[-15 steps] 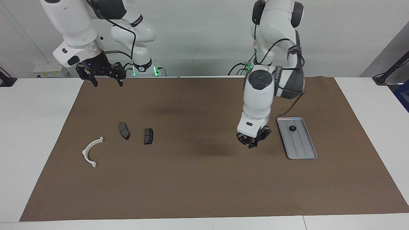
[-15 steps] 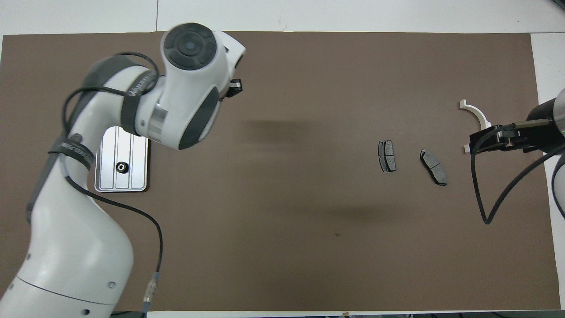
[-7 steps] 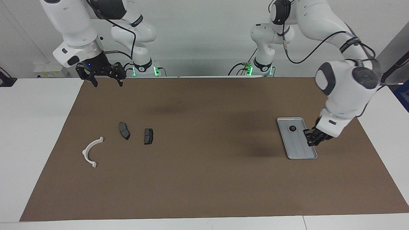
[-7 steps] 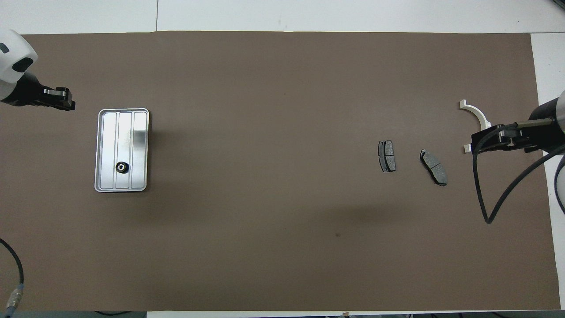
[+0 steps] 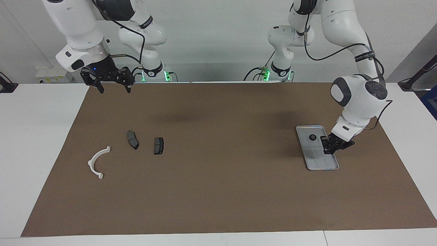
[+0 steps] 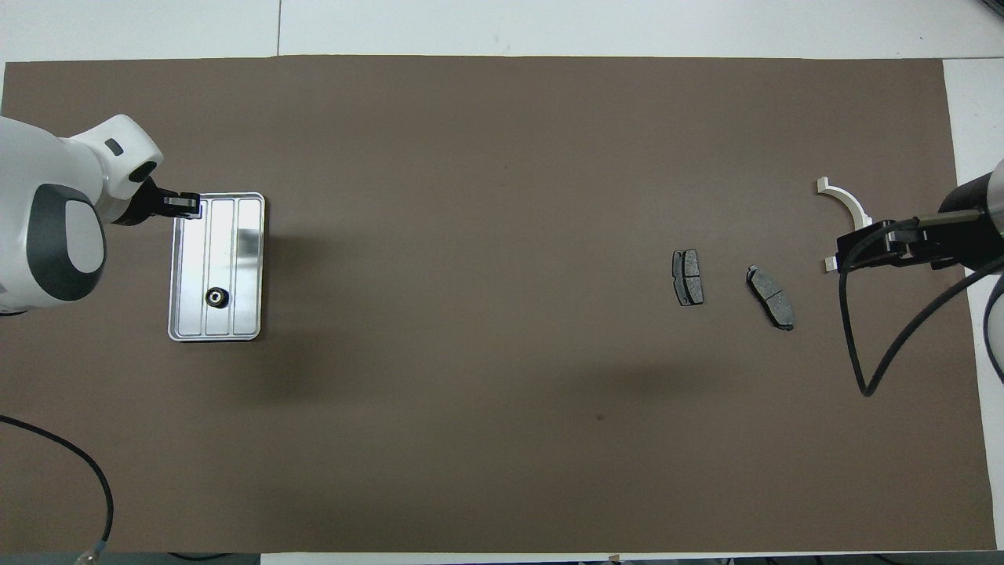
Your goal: Pick bearing gear from pile to tray
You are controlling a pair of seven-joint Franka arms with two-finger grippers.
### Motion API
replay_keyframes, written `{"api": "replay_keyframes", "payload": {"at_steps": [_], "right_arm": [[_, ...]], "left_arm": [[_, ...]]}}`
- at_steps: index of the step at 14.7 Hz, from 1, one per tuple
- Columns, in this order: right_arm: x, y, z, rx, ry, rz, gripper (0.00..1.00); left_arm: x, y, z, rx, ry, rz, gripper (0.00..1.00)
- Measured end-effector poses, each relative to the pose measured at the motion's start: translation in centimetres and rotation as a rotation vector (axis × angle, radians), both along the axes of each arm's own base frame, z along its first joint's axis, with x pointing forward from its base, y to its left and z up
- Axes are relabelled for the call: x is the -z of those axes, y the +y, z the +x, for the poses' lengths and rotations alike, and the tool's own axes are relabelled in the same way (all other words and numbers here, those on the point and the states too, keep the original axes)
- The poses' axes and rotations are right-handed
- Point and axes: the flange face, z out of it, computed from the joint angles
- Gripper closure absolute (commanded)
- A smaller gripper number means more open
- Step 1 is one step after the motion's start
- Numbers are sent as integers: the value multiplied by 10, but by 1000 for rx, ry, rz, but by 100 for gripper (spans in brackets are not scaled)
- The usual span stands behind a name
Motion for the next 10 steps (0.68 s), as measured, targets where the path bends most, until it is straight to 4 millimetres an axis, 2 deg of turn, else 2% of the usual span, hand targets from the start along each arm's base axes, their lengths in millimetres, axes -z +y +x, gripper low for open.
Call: {"api": "replay_keyframes", "payload": {"at_steps": [5,10], "right_arm": [[-2,0,3,-1,-27,1,0],[-2,0,3,-1,-29,1,0]], "left_arm": [[40,5,-18,-15,-15,9,100],[49,5,-23,-18,-10,11,100]]}}
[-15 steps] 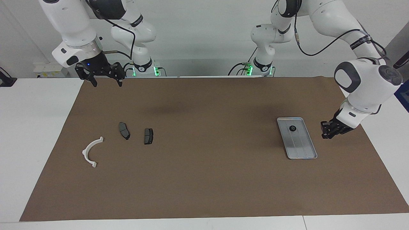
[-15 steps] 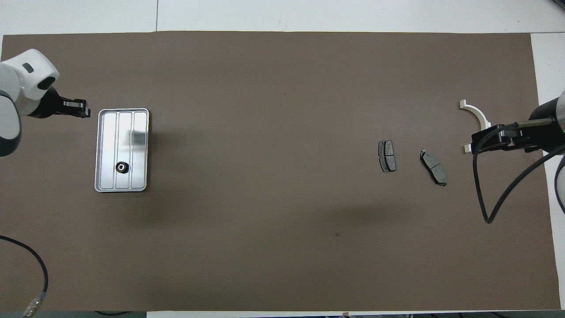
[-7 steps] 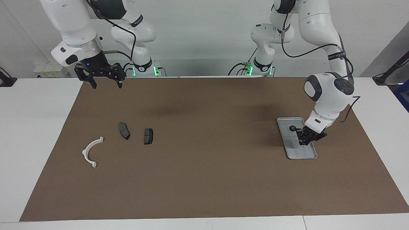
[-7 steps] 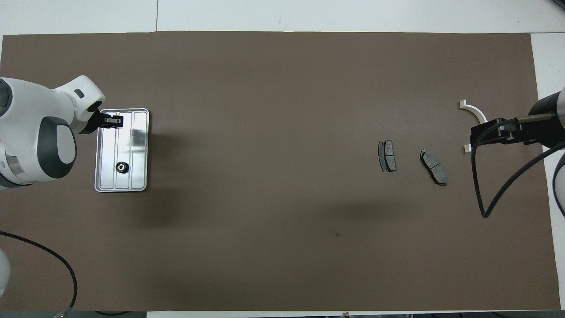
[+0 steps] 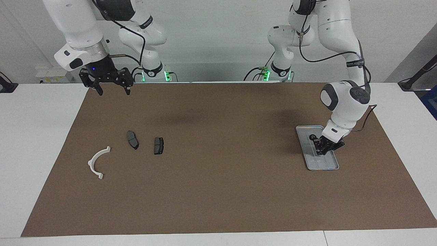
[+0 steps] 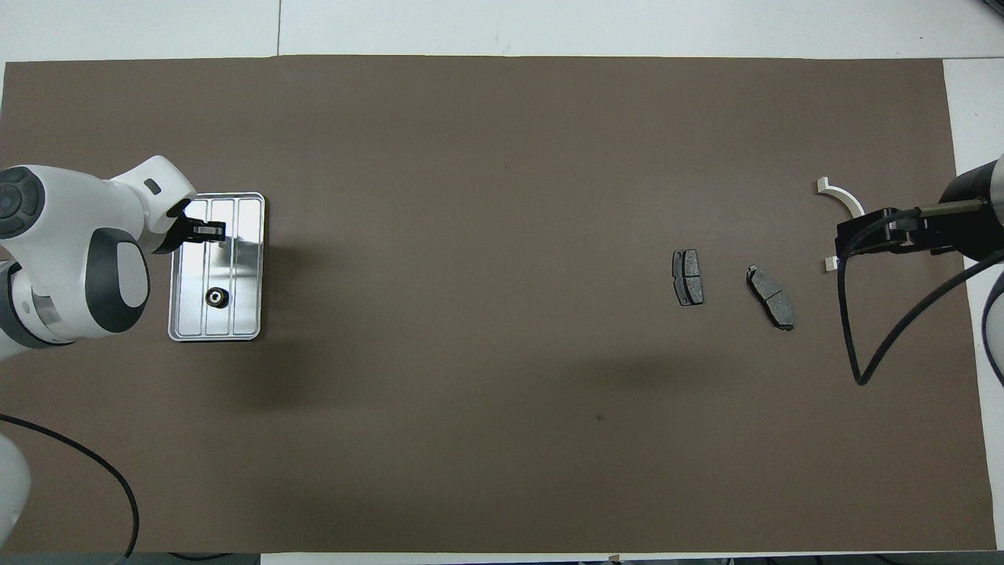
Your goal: Pick bearing gear from pile to tray
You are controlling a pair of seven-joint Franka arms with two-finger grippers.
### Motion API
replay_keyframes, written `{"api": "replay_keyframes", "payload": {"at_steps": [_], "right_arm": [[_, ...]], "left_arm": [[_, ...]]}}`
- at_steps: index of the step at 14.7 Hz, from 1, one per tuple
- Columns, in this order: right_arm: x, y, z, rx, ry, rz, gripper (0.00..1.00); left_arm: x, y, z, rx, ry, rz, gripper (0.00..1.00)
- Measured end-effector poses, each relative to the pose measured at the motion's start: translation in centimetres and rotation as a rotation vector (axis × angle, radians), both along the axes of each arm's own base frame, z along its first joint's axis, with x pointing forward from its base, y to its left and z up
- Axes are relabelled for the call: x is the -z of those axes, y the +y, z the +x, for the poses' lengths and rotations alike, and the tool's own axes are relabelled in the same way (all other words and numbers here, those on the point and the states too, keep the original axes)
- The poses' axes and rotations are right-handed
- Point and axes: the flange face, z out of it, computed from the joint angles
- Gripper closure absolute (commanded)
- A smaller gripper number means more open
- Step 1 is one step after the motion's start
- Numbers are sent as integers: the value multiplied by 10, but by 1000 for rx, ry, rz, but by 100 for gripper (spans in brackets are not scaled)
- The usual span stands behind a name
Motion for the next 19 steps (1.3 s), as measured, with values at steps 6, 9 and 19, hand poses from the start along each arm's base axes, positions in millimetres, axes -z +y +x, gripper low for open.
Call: {"api": "replay_keyframes", "payload": {"at_steps": [6,9,19], "right_arm": [[0,0,0,0,0,0,0],[0,0,0,0,0,0,0],[0,1,0,-2,0,0,0]], "left_arm": [[21,2,-7,-5,-12,7,100],[20,2,-7,-5,-13,7,59],[-60,16,14,-68,2,-20,0]]}}
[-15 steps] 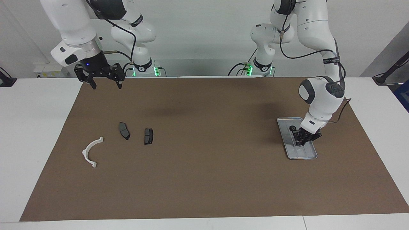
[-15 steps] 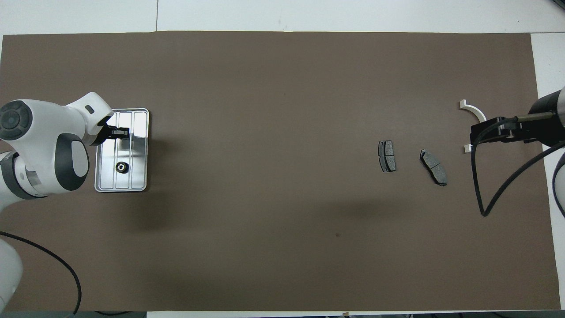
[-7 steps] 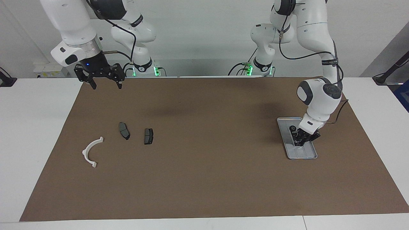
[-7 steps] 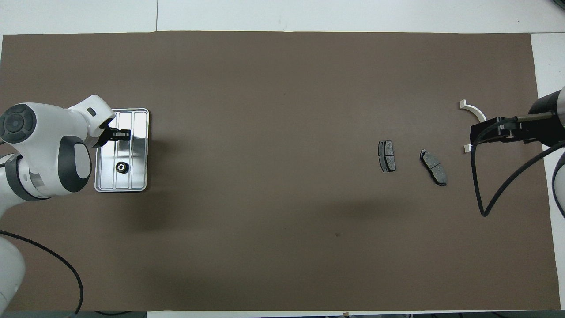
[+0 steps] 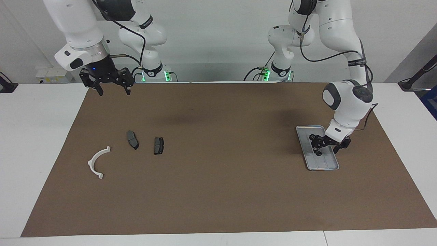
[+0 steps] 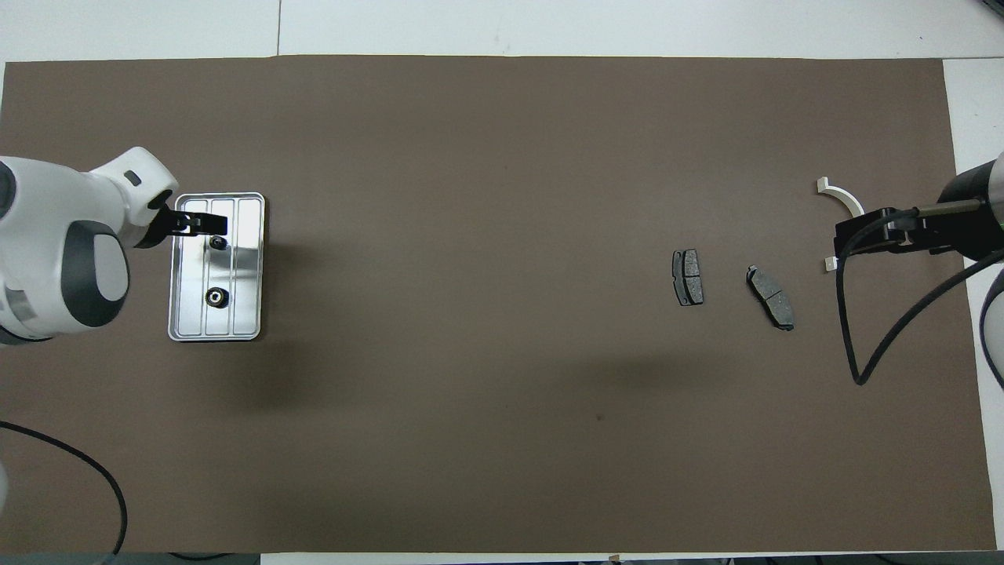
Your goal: Pick bearing gear from pile to tray
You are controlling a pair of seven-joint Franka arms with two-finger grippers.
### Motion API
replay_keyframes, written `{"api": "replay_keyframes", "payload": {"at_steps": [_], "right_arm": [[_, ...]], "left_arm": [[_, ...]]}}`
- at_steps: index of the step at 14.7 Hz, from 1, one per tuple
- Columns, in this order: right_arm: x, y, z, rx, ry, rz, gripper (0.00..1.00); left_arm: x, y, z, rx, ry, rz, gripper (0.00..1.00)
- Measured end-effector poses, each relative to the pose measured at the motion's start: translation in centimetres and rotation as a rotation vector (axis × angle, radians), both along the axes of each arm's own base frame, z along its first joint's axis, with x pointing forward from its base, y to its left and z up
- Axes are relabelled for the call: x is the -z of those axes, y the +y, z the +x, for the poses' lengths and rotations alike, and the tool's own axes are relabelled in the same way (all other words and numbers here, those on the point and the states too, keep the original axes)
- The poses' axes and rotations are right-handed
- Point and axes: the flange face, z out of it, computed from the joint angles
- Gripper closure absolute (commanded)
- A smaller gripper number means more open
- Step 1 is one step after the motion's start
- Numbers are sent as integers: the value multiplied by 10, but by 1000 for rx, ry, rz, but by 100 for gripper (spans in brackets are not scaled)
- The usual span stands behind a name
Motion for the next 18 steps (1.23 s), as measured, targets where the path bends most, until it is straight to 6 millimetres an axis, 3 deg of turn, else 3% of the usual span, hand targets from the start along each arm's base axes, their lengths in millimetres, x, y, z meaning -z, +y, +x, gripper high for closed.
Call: {"api": "replay_keyframes", "payload": {"at_steps": [2,4,7,10,14,16,18], "right_arm": [[0,1,0,-2,0,0,0],[0,2,0,-4,0,0,0],[0,2,0,-4,0,0,0],[0,3,0,-5,-1,0,0],[0,6,0,-10,-1,0,0],[0,7,0,-13,-2,0,0],[0,8,0,-15,-2,2,0]], "left_arm": [[-77,7,6,-84,-44,-25,0],[-146,8,-3,-175,-116,-58,0],[-206,6,-38,-201,-119,-69,0],[-245,-20,-79,-133,-53,-35,0],[-270,-89,-120,-22,11,-2,0],[-268,-100,-123,0,16,10,1],[-264,-90,-120,15,21,24,1]]}}
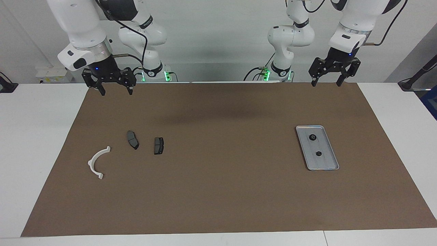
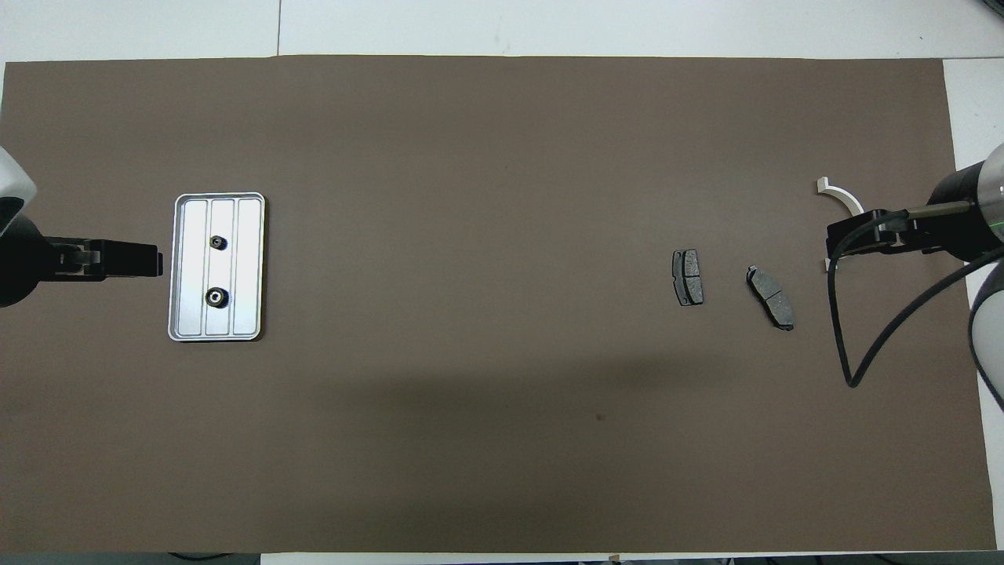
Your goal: Pick bearing gear from pile to tray
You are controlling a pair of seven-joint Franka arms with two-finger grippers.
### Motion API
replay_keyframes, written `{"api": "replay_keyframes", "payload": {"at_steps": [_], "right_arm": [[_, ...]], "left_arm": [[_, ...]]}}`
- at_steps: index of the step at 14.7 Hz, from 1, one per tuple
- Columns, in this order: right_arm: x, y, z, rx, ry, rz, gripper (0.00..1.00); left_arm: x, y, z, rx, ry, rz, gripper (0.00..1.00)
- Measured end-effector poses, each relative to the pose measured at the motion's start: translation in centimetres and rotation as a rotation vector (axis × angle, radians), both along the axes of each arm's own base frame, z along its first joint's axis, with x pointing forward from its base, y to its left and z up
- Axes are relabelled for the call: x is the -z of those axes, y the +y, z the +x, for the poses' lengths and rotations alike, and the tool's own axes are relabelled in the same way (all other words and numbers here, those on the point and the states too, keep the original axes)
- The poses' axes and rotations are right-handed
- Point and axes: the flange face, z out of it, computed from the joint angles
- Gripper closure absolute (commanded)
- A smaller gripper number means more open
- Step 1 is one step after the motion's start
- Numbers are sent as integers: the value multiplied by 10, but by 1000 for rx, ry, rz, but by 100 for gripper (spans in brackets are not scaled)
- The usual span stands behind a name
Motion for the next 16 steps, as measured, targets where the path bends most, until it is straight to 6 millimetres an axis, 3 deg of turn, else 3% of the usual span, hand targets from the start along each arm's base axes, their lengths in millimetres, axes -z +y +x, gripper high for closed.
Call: {"api": "replay_keyframes", "payload": {"at_steps": [3,8,16], "right_arm": [[0,4,0,-5,-5,9,0],[-1,4,0,-5,-6,10,0],[-1,3,1,-4,-6,10,0]], "left_arm": [[5,18,4,-4,9,15,1],[21,29,8,-6,60,31,1],[19,55,8,-25,71,53,1]]}}
